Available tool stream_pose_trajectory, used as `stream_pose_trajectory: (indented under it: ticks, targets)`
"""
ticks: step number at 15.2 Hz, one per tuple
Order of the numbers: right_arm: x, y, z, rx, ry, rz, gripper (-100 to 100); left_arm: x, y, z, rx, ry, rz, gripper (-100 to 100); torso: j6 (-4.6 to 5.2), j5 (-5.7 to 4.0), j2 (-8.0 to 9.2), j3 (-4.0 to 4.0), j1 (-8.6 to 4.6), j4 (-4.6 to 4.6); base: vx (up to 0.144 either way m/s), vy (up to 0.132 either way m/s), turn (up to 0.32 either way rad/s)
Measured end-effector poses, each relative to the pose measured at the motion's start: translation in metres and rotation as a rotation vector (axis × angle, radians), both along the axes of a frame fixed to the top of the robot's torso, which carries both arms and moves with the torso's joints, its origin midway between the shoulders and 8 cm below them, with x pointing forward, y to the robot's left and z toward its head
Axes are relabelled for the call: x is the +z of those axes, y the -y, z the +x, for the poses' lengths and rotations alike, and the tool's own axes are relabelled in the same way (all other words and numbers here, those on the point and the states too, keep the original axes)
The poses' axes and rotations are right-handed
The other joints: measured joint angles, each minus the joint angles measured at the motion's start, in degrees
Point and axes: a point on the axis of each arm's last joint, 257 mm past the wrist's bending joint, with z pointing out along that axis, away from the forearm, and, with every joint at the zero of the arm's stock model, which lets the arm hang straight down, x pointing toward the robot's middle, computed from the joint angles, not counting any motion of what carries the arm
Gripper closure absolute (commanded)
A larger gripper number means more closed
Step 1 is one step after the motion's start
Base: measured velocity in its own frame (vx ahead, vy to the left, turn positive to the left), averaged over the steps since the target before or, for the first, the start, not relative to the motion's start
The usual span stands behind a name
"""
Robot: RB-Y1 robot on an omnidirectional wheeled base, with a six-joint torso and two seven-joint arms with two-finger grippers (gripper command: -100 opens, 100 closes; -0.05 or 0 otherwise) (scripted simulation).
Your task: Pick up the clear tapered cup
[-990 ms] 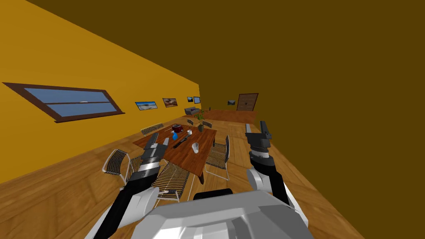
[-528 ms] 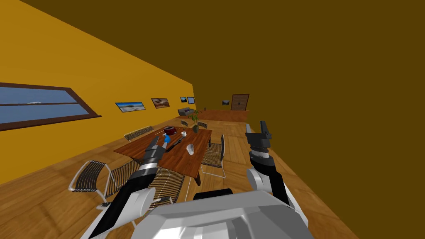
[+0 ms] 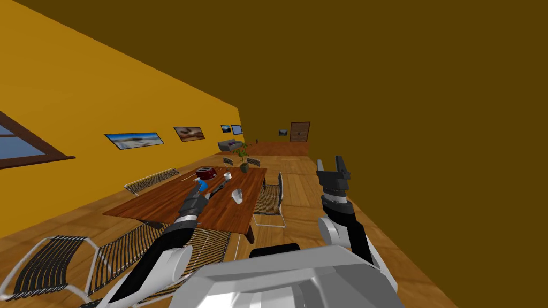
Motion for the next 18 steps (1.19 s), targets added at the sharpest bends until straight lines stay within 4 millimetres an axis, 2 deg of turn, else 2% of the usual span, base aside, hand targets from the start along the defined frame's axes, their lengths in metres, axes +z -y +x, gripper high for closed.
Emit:
stream_pose_trajectory:
  ticks: [3, 8, 10, 12, 14, 16, 18]
  targets:
    - [0.0, 0.0, 0.0, 0.0, 0.0, 0.0, 0, -0.013, -0.012, -0.004, 0.024, -0.05, -0.02, -100, 0.02, 0.0, -0.01, -0.01, 0.03, 0.0, 0.003, -0.01, -0.187]
    - [0.0, 0.0, 0.0, 0.0, 0.0, 0.0, 0, -0.053, -0.041, -0.011, 0.083, -0.162, -0.074, -100, -0.02, 0.01, -0.05, -0.03, 0.05, -0.01, 0.009, -0.006, -0.195]
    - [0.0, 0.0, 0.0, 0.0, 0.0, 0.0, 0, -0.071, -0.055, -0.021, 0.113, -0.206, -0.098, -100, 0.0, 0.01, -0.06, -0.03, 0.06, -0.01, 0.014, 0.0, -0.178]
    - [0.0, 0.0, 0.0, 0.0, 0.0, 0.0, 0, -0.077, -0.063, -0.023, 0.126, -0.235, -0.113, -100, -0.05, 0.01, -0.05, -0.03, 0.08, -0.01, 0.012, 0.001, -0.099]
    - [0.0, 0.0, 0.0, 0.0, 0.0, 0.0, 0, -0.094, -0.078, -0.032, 0.156, -0.28, -0.14, -100, 0.0, 0.02, -0.08, -0.04, 0.09, -0.01, 0.018, 0.004, -0.214]
    - [0.0, 0.0, 0.0, 0.0, 0.0, 0.0, 0, -0.103, -0.083, -0.034, 0.168, -0.308, -0.157, -100, -0.04, 0.02, -0.07, -0.04, 0.09, -0.01, 0.014, 0.003, -0.127]
    - [0.0, 0.0, 0.0, 0.0, 0.0, 0.0, 0, -0.117, -0.095, -0.045, 0.197, -0.347, -0.184, -100, 0.01, 0.02, -0.09, -0.05, 0.09, -0.02, 0.021, 0.008, -0.215]
